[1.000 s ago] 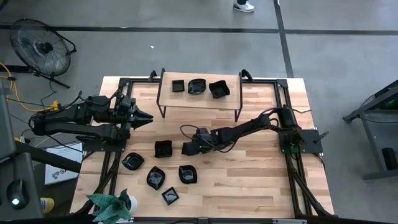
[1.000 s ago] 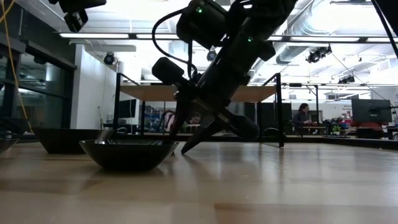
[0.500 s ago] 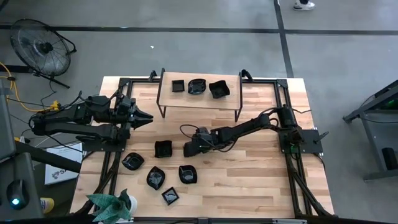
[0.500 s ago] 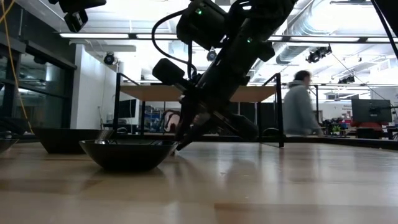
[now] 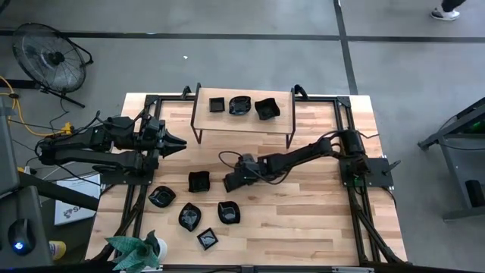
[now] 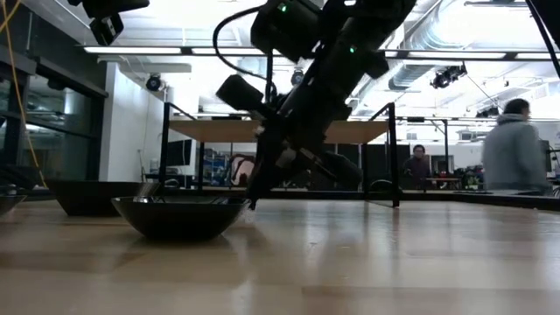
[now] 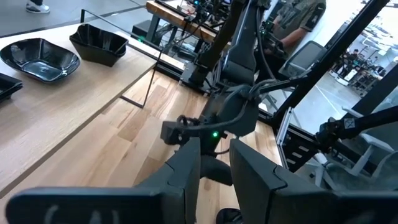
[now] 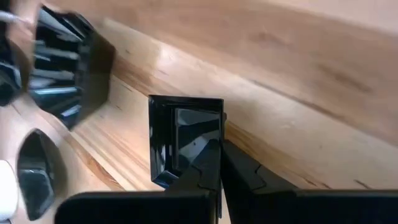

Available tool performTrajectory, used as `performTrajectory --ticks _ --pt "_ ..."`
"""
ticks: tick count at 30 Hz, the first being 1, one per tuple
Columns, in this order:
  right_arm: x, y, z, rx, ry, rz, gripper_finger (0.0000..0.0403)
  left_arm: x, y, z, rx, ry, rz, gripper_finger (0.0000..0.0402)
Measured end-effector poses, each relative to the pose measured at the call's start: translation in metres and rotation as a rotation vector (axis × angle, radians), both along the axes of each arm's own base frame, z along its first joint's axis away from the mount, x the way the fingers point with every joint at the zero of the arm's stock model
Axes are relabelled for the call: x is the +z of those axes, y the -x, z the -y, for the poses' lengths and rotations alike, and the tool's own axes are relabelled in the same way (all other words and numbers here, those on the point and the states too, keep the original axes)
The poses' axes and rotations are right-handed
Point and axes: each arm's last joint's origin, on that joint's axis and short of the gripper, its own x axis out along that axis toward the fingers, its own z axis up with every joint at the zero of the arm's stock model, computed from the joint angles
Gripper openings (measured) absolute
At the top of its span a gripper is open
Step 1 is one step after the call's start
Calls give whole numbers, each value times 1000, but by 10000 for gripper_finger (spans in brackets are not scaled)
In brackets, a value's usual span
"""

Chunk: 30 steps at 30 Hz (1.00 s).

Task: Pick & Place Mini shaped plates
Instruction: Stack the square-shaped plate on the square-shaped plate

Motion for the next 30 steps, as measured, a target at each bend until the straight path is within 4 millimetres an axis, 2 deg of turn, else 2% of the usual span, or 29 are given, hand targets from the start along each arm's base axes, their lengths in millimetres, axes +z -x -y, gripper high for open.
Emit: performTrajectory --ticks 11,15,22,30 --pt "44 11 5 -22 98 69 0 0 0 0 1 9 0 85" --pt "67 16 10 -41 126 124 0 0 0 0 2 9 1 85" --pt "109 29 29 -99 190 229 0 0 0 0 2 9 0 85" --pt "164 43 62 -171 293 425 0 0 0 0 1 9 1 85"
